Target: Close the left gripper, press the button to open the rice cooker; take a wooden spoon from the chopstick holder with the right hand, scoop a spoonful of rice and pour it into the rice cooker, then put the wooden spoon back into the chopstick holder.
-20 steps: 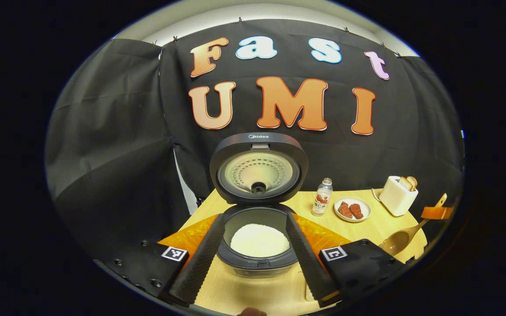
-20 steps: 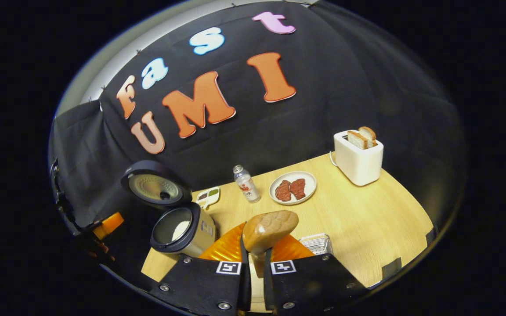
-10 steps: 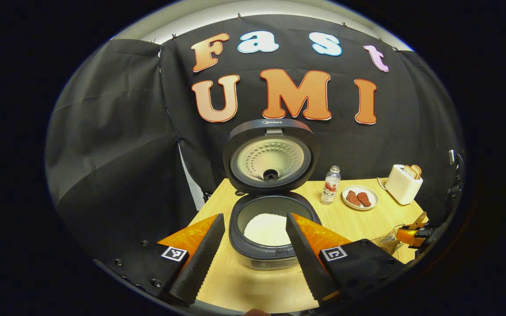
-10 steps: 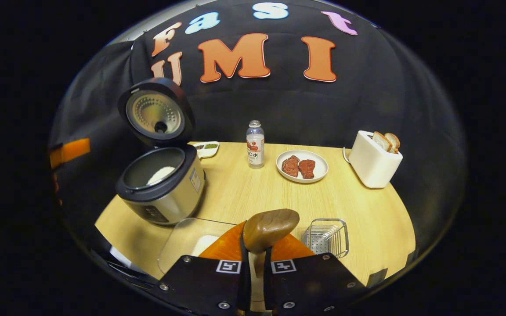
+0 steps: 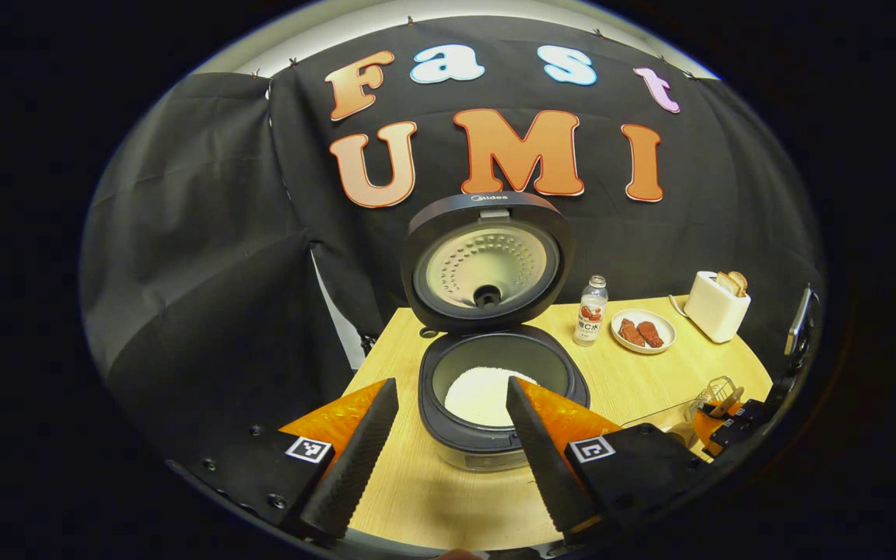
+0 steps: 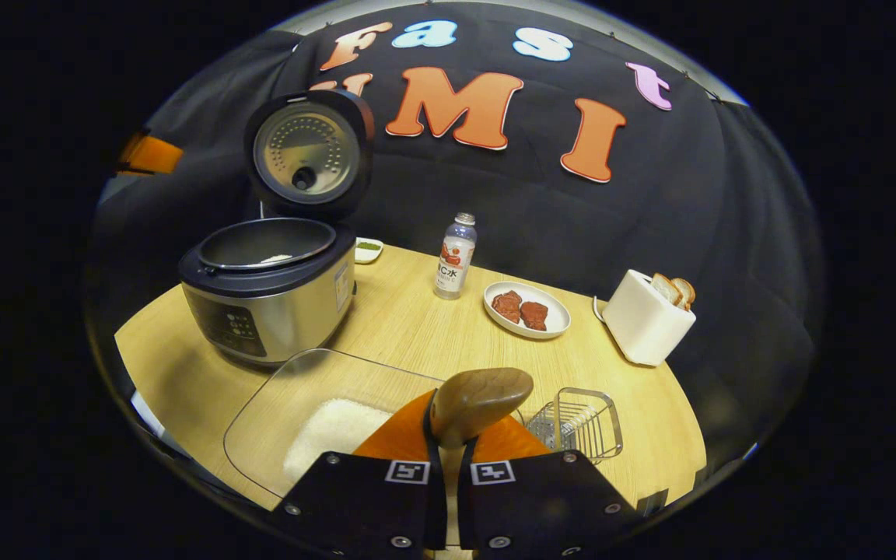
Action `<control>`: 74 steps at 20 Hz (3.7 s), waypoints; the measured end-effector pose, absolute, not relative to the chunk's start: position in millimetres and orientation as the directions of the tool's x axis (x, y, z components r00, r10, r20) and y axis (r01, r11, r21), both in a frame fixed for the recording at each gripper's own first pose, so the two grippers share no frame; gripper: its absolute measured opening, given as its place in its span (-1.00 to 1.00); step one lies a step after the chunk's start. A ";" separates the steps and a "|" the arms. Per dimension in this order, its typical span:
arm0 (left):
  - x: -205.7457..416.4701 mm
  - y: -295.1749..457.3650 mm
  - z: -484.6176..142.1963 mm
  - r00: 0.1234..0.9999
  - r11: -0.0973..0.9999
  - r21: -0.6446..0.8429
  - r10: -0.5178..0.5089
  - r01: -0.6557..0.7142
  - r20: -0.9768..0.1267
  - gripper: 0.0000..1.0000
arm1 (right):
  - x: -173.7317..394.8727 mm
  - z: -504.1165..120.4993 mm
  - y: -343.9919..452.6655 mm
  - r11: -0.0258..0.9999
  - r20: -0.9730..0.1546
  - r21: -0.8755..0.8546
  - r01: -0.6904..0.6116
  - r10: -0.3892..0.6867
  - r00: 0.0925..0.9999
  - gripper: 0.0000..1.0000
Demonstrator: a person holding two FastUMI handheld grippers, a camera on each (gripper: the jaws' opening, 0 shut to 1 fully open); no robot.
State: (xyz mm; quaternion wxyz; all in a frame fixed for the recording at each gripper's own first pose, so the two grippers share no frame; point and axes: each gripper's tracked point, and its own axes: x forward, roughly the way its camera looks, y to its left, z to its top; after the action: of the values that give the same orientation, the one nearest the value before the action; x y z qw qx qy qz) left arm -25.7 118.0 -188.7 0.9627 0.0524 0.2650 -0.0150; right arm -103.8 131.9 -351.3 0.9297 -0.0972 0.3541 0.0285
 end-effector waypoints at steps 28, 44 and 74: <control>-30.6 117.4 -193.9 0.850 0.994 0.089 -0.010 0.067 -0.527 0.87 | -105.4 -378.4 154.6 0.567 -0.703 0.695 0.443 0.401 0.588 -0.89; -42.5 111.1 -174.5 0.877 0.998 0.050 0.067 -0.049 -0.476 0.99 | -38.6 -294.8 107.1 0.084 -0.426 0.889 0.449 0.511 0.747 -0.90; -93.5 236.5 -188.5 0.809 0.930 0.072 0.350 -0.360 -0.473 1.00 | 137.1 -238.8 291.5 0.741 -0.454 0.666 -0.089 0.497 0.739 -0.90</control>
State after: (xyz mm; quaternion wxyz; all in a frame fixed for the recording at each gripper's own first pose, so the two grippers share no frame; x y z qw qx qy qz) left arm -93.5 236.5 -188.5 0.9510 -0.0103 0.2466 0.1865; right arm 137.1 291.5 -238.8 0.8764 0.3187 0.3199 0.1673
